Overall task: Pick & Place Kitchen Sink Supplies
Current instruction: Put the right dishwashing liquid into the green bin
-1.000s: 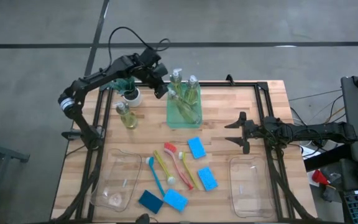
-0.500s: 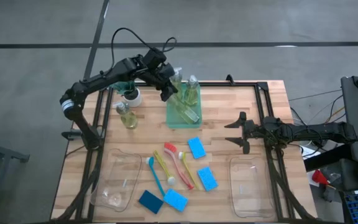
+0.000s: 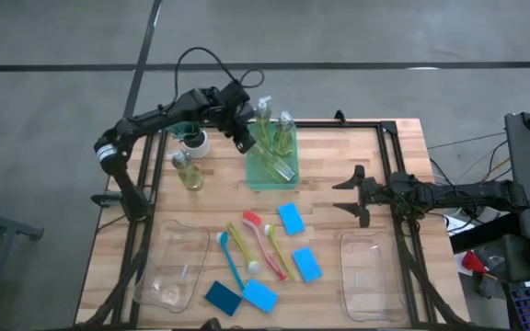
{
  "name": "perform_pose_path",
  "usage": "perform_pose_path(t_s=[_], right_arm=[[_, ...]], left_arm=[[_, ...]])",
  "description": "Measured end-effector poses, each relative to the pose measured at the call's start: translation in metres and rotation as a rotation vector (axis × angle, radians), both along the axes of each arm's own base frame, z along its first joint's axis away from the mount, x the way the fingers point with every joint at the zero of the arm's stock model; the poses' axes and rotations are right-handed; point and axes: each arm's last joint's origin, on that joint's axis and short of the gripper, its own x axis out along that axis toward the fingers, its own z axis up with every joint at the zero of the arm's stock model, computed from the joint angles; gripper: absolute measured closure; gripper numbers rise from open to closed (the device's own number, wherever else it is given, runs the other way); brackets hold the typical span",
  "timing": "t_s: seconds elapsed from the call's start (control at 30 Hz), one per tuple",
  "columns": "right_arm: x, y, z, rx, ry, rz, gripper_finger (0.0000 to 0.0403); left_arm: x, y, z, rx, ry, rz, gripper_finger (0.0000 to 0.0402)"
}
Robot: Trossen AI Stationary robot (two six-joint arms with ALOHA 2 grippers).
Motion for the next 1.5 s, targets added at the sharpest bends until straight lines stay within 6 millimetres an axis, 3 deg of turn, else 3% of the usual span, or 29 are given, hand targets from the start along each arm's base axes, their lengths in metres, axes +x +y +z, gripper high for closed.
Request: perform_pose_path(t_s=[0.27,0.4,0.6,1.0,1.2,1.5], right_arm=[[0.0,0.0,0.0,0.0,0.0,0.001,0.0142],[0.0,0.0,0.0,0.001,0.0,0.0,0.0145],[0.0,0.0,0.0,0.0,-0.001,0.0,0.0137],[0.0,0.0,0.0,0.001,0.0,0.001,0.0122],[0.0,0.0,0.0,0.0,0.0,0.0,0.012],[0.0,0.0,0.0,0.0,0.0,0.001,0.0134]], left_arm=[[0.0,0.02,-0.028,0.115,0.192,0.107,0.0213],[0.003,0.029,-0.045,0.093,0.241,0.111,0.0171],[0.011,0.036,-0.068,0.077,0.295,0.077,0.0163],[0.02,0.05,-0.095,0.182,0.404,0.08,0.0164],[0.025,0.053,-0.103,0.189,0.408,0.06,0.0204],[0.024,0.053,-0.096,0.206,0.384,0.054,0.0383]])
